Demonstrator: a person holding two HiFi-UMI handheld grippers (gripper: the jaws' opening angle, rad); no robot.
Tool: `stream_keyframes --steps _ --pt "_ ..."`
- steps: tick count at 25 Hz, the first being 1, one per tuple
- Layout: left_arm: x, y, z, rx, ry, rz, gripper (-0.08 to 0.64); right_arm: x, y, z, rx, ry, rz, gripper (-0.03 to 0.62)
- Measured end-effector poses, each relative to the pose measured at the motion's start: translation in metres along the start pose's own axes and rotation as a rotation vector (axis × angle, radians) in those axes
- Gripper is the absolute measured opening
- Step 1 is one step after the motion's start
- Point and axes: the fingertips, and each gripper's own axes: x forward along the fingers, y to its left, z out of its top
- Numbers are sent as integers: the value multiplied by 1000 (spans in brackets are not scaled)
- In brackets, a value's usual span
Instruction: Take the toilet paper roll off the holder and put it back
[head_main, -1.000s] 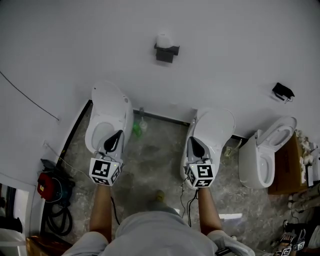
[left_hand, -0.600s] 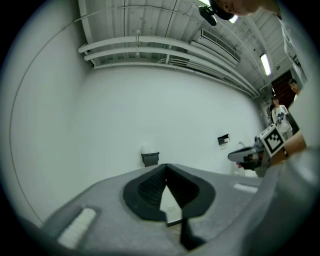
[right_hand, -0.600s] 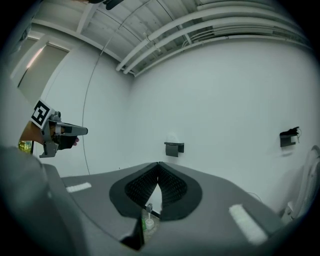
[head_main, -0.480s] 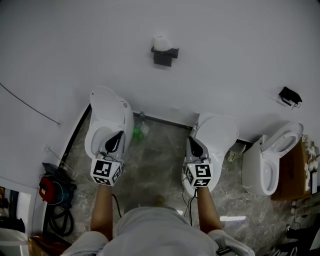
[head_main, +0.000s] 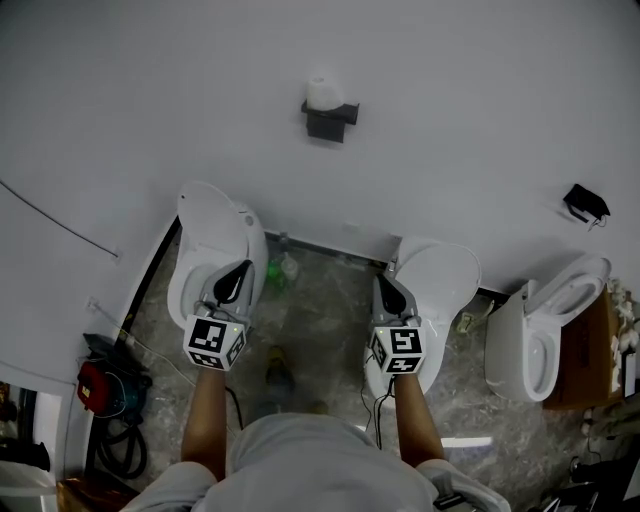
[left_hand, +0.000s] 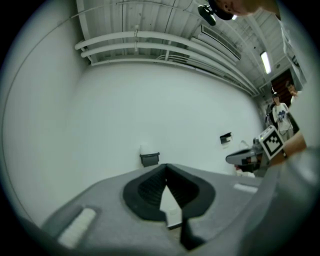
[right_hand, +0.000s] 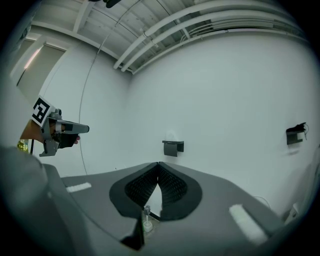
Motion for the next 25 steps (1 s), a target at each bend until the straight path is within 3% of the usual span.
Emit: stream_keyframes --steps 14,25 --pt "113 78 -21 -16 -7 -46 0 121 -34 4 -9 11 -52 -2" --pt "212 165 -21 -32 -19 -103 0 238 -52 33 -26 2 -115 -2"
